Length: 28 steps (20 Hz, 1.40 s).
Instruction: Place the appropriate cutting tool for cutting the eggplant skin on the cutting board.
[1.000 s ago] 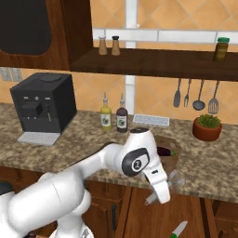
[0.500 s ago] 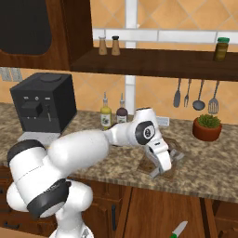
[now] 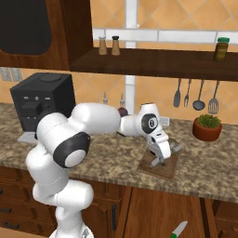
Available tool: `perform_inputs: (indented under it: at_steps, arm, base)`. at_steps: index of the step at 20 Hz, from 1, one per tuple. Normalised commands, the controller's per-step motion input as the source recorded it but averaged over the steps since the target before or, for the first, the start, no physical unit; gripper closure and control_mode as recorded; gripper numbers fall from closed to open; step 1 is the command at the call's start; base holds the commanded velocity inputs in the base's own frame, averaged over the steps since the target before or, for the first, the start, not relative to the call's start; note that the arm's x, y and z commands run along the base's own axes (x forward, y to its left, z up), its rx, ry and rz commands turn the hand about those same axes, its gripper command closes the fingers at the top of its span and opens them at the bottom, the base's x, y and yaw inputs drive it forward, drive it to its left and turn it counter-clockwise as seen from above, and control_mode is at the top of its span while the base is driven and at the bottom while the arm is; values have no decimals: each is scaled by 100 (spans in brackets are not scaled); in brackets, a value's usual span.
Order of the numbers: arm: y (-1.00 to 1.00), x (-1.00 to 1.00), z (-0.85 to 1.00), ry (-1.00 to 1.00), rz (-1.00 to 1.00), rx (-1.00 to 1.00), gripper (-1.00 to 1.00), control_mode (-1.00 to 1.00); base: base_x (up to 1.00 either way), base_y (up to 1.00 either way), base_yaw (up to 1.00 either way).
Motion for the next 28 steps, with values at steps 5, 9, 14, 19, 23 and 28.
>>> perform_inputs:
  at_steps: [5, 9, 14, 19, 23, 28]
  arm:
    - [0, 58, -50, 0, 0, 2, 100, -100]
    - [0, 33, -53, -3, 0, 2, 100, -100]
    - [0, 25, -51, -2, 0, 0, 100, -100]
    - [9, 0, -47, -7, 0, 0, -100, -100]
    - [21, -18, -6, -7, 0, 0, -100, -100]
    - [30, -58, 33, -8, 0, 0, -100, -100]
  base:
    - [0, 0, 0]
    - [0, 0, 0]
    - [0, 0, 0]
    - [0, 0, 0]
    - [0, 0, 0]
    - [0, 0, 0]
